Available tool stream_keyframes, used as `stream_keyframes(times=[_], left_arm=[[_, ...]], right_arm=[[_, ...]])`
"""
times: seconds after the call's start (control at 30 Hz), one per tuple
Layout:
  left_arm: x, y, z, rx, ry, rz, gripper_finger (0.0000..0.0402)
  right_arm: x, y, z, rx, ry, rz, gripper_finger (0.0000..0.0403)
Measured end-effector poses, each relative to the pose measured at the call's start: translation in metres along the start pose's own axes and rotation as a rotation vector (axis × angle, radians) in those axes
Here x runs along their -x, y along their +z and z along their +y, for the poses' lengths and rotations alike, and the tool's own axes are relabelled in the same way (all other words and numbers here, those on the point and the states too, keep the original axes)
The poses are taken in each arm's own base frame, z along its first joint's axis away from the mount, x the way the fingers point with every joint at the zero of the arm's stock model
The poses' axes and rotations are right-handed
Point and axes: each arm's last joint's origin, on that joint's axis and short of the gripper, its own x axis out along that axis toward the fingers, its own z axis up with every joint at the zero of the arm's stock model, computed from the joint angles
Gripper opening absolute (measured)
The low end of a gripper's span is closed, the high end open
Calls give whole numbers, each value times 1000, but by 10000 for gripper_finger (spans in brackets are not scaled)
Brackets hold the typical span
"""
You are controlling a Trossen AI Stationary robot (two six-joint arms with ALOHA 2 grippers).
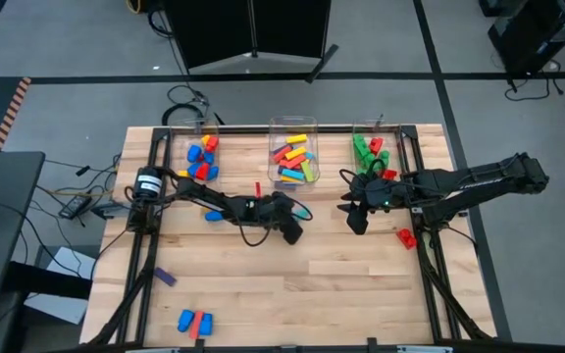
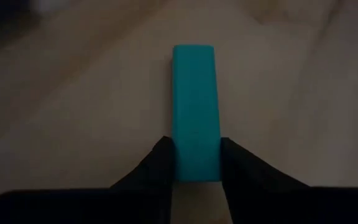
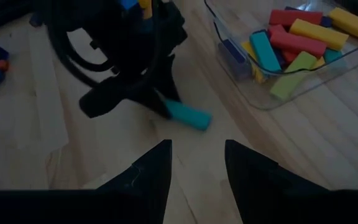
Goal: Sort blocks by size
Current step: Put the blue block into the middle transparent bin
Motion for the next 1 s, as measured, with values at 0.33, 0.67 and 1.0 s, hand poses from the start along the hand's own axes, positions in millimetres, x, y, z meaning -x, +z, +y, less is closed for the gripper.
stream_keyframes(times=[0.33,0.67,1.0], left_arm=[[5,12,-28,7,-210,96,105],[25,58,-51,-80,-138,164,105],[72,147,-39,-334,12,168,105]], right_arm=[[0,0,0,7,1,1,160],[0,0,0,19,1,2,160],[0,0,0,23,1,2,160]])
